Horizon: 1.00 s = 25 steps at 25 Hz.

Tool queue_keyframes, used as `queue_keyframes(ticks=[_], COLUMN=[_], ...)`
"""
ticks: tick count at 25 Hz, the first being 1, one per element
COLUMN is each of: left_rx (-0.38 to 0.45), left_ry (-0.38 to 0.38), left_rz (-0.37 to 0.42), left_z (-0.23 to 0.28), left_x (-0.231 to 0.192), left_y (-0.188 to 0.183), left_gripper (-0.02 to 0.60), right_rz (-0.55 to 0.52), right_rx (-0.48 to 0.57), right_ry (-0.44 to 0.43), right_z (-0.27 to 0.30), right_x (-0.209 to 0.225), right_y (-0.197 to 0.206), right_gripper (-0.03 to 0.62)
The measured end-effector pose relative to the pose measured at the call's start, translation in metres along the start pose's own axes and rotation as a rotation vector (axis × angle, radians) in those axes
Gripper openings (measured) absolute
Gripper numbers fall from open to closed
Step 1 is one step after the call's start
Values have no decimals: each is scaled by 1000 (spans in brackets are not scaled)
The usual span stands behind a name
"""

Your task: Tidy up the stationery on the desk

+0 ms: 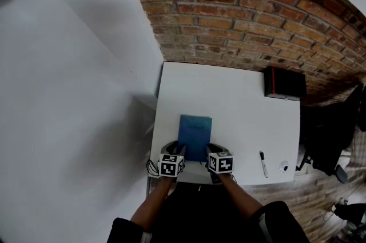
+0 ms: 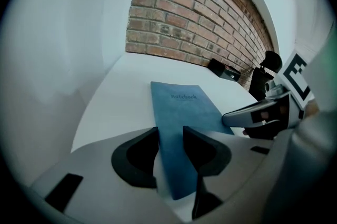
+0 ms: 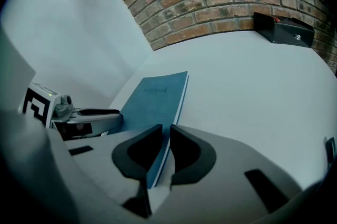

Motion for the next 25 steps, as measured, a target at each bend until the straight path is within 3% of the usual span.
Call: queue_keyframes(ticks=[25], left_rx=[-6], left_ry=[-71], left_rz=[-58], left_z=[-23], left_x=[-19], left_y=[28], left_gripper=[156], right_rz=[-44], right_rx=[-51], right_ry=[-74], right_z=[10], right_x=[-29], right_y=[22], right_gripper=[61])
Point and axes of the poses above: the fingertips, and each gripper's own axes: z forward along the fingers, x to its right, y out of its underside, the point moved 5 cm from there along -z, backward along the fingers, and after that the axes turned 11 degrees about z, right-handed, at the moved point
